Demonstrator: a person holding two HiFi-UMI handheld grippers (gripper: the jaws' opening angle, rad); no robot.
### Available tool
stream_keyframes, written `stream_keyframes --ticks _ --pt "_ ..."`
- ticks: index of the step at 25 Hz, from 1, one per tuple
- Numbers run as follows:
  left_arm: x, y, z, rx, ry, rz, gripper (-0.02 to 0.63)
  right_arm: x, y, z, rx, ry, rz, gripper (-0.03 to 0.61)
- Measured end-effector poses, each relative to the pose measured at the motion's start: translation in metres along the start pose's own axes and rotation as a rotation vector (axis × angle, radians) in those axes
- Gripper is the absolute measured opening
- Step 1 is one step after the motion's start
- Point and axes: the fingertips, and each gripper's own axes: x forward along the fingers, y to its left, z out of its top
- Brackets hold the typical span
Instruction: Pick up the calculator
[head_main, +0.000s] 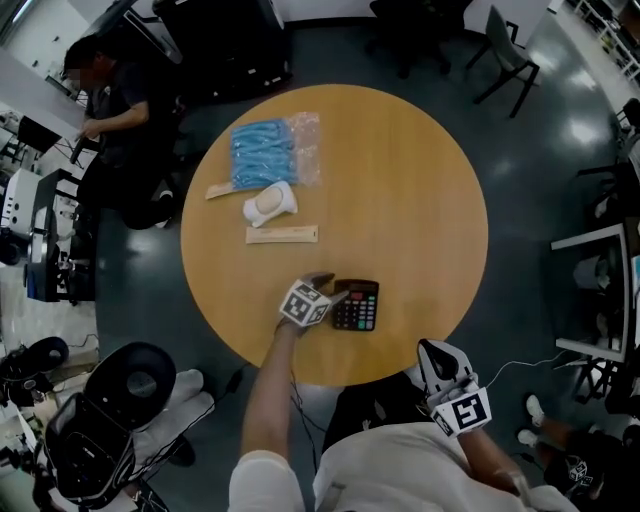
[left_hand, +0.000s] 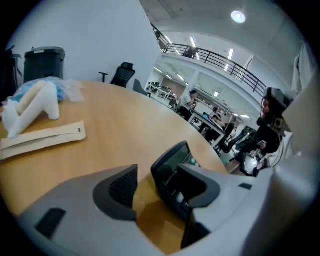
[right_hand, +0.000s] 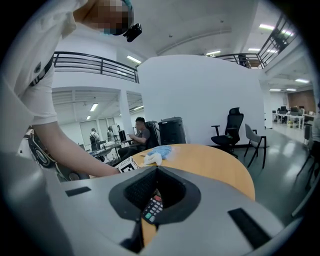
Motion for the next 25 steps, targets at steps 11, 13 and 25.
stream_keyframes --ticks 11,13,25 --pt "0.014 -0.033 0.001 -0.044 0.034 -0.176 0.143 0.005 -0.024 -0.003 0.026 0.016 -0.016 0.015" --pt "0.008 -0.037 0.001 -0.054 0.005 -0.153 0.132 0.006 -0.025 -0.001 0.024 0.008 -0.014 0.015" --pt "-0.063 -0.074 -0.013 -0.275 -0.279 0.161 0.072 0.002 -0.009 0.013 -0.026 -0.06 0.031 0.014"
